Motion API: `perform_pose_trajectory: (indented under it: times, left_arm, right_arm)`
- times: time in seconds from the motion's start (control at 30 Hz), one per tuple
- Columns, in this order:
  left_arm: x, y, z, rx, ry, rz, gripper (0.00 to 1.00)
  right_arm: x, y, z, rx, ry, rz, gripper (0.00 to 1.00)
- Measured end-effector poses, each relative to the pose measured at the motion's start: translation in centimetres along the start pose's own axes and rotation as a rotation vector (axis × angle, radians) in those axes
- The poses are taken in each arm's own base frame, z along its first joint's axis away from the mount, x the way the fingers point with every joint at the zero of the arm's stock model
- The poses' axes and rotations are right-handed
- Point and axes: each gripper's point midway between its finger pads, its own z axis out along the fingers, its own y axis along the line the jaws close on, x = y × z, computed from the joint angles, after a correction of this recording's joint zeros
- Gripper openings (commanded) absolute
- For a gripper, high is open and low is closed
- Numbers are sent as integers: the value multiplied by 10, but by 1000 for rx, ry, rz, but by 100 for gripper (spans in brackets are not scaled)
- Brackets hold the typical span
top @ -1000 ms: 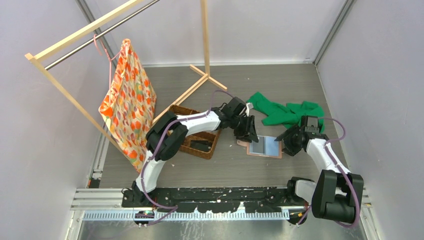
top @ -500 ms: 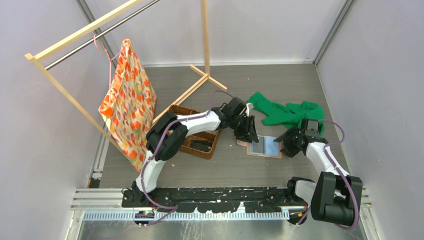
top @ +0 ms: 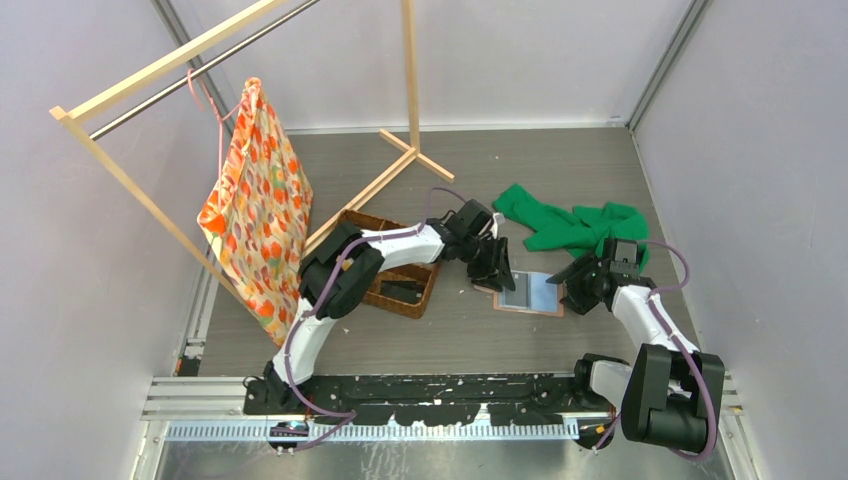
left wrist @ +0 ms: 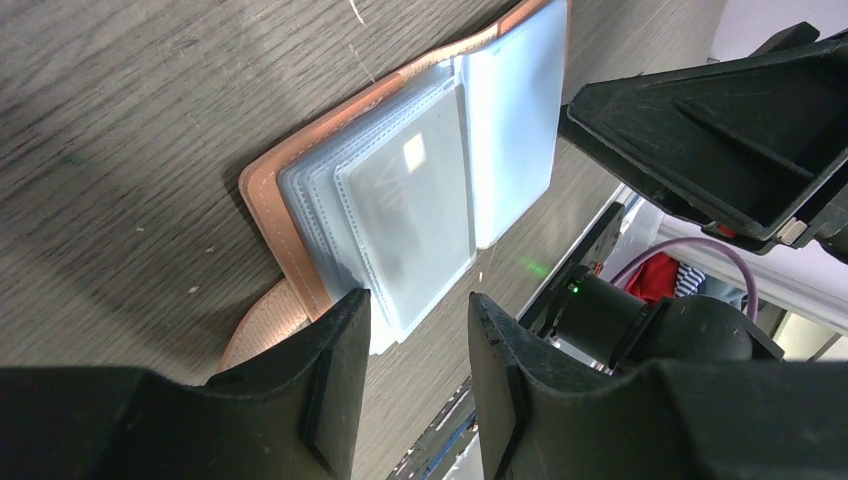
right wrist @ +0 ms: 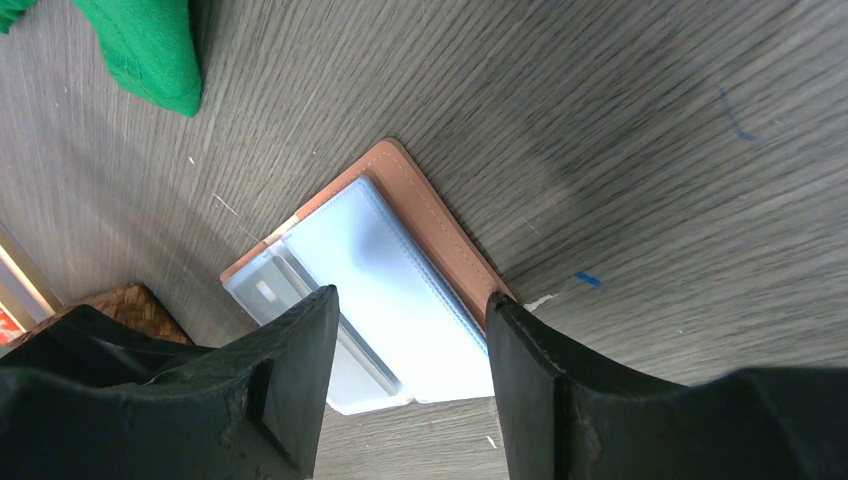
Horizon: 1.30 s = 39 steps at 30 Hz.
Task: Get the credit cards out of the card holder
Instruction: Remove the credit card from the card holder.
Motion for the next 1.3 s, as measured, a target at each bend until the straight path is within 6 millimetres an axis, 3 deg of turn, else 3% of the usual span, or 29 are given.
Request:
perform_pose_trajectory:
  times: [0.67,1.1,1.3]
  left_arm:
    - [-3,-8,4,31,17,-2,42]
    - [-6,-64,2,204,21,68,42]
    - [-5,-81,8,256,35,81,42]
  right_arm:
    - [0,0,0,0,0,0,61]
    - [0,0,0,0,0,0,61]
    - [0,0,0,-2,-3,0,61]
